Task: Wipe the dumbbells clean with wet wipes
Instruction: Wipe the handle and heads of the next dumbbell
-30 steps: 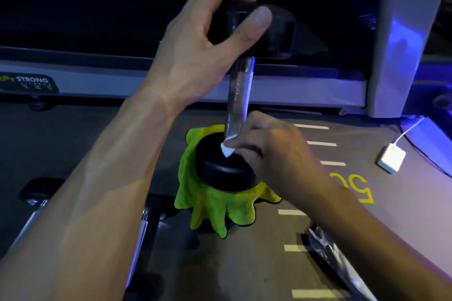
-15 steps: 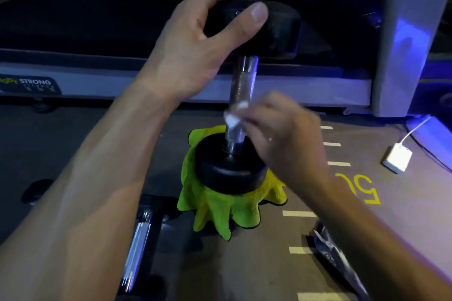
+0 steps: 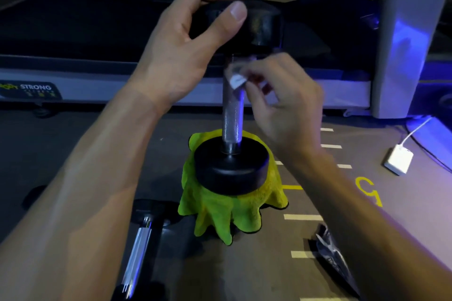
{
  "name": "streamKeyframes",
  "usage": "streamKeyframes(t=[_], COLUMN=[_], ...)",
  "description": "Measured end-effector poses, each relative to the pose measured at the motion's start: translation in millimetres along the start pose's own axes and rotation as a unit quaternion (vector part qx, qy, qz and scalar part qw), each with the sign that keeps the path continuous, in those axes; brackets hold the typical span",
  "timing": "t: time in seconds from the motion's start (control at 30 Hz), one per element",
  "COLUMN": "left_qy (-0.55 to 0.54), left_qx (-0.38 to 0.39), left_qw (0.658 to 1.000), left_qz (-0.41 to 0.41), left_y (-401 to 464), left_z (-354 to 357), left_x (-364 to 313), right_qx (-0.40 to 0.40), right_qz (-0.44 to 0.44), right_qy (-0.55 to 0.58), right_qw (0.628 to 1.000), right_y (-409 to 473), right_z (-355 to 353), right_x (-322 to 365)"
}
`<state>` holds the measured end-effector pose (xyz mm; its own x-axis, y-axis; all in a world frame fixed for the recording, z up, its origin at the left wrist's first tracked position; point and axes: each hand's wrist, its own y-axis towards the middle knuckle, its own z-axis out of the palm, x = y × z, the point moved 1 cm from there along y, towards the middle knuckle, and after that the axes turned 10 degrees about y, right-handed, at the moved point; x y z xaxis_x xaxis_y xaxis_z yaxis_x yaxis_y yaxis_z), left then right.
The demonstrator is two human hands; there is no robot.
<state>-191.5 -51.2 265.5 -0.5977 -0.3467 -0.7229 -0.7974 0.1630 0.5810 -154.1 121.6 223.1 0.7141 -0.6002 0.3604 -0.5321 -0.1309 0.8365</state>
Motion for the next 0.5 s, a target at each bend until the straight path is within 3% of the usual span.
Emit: streamKeyframes(t=[0.17, 0.37, 0.5], left_qy=[-0.006, -0.006, -0.005], left_qx=[-0.007, -0.004, -0.012], left_qw=[1.000, 1.000, 1.000], left_qz=[-0.001, -0.002, -0.015], left_y=[0.6, -1.4, -2.6], left_z=[-0.9, -0.3, -5.1], left_x=[2.9, 2.7, 6.1], right_qx=[0.033, -0.032, 0.027], right_qz=[0.014, 0.007, 0.033], right_qy=[-0.031, -0.010, -0.022], right_qw=[0.999, 0.999, 0.999], right_y=[-36.6, -8.6, -43.2], right_z=[8.4, 15.0, 13.2], right_x=[5.4, 1.9, 8.7])
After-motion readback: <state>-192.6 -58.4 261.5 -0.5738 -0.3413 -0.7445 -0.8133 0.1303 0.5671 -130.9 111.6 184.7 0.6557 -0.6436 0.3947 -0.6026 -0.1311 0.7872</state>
